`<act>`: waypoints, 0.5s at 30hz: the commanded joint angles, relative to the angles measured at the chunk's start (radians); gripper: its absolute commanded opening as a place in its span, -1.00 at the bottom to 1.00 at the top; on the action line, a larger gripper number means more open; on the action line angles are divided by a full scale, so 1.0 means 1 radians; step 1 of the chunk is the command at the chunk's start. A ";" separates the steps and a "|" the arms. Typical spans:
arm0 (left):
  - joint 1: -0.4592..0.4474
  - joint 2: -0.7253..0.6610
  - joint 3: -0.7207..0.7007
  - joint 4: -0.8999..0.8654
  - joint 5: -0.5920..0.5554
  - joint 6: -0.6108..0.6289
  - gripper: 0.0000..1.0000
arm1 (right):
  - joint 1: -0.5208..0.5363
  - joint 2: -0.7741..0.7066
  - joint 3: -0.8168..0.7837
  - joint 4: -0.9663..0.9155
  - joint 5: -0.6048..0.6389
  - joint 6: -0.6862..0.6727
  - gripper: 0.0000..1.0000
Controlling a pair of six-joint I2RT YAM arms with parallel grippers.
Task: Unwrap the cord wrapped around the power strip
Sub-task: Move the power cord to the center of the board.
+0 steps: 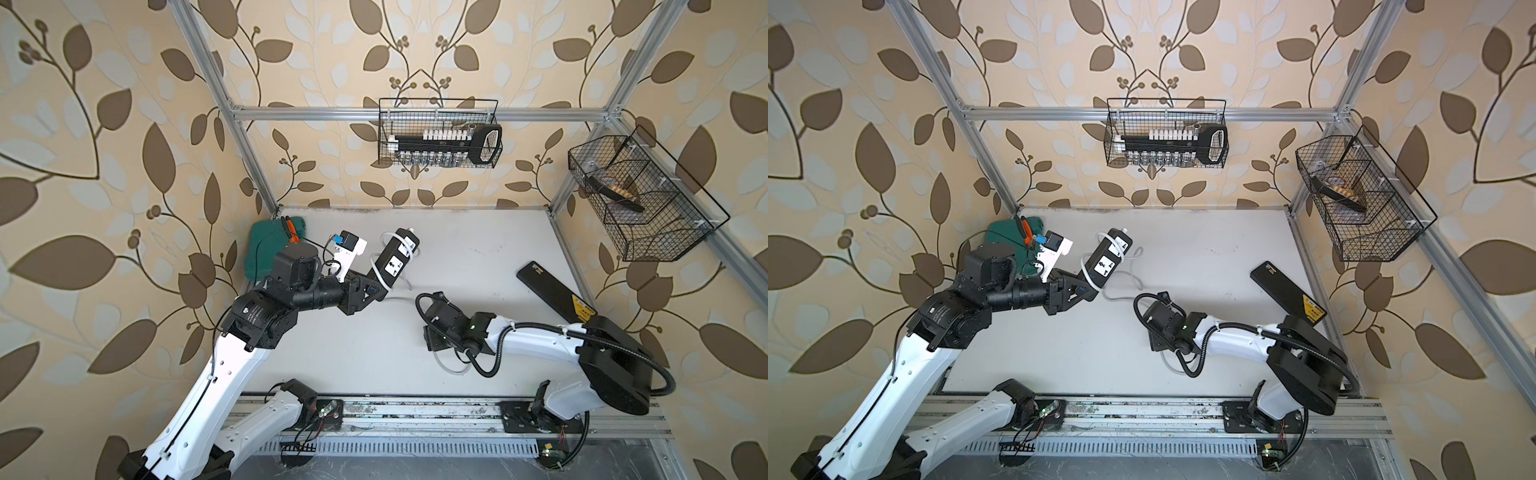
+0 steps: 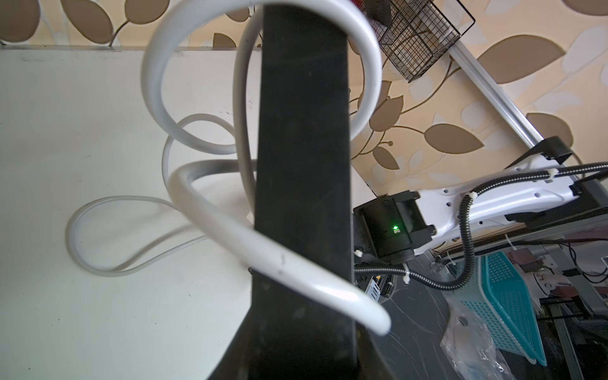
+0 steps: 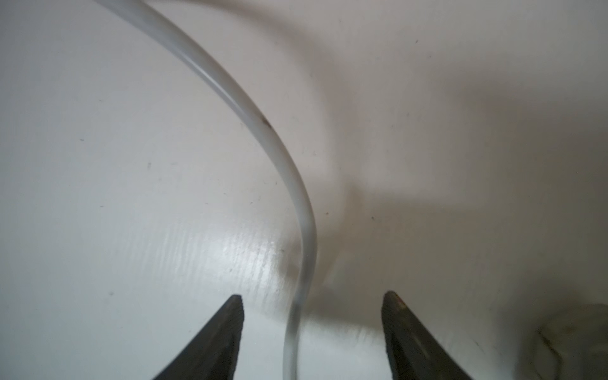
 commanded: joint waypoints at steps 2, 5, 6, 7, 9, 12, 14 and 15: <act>0.011 -0.028 0.004 0.058 -0.009 0.000 -1.00 | -0.012 0.069 0.032 0.054 0.022 -0.027 -0.06; 0.011 -0.028 0.008 0.050 -0.015 0.000 -1.00 | -0.043 0.093 0.032 0.075 0.025 -0.043 -0.56; 0.011 -0.030 0.010 0.046 -0.017 0.000 -1.00 | -0.065 0.091 0.036 0.074 0.028 -0.060 -0.69; 0.010 -0.032 0.012 0.040 -0.021 0.001 -1.00 | -0.090 0.086 0.044 0.067 0.033 -0.083 -0.75; 0.011 -0.049 0.013 0.029 -0.038 0.002 -1.00 | -0.171 0.058 0.081 0.037 0.058 -0.160 -0.86; 0.012 -0.073 0.010 0.017 -0.065 -0.001 -1.00 | -0.316 0.033 0.171 0.014 0.058 -0.276 -0.95; 0.012 -0.091 0.010 0.015 -0.072 -0.016 -1.00 | -0.406 0.054 0.245 0.012 0.024 -0.334 -0.99; 0.011 -0.101 0.010 0.017 -0.070 -0.025 -1.00 | -0.448 0.076 0.285 0.015 0.011 -0.358 -1.00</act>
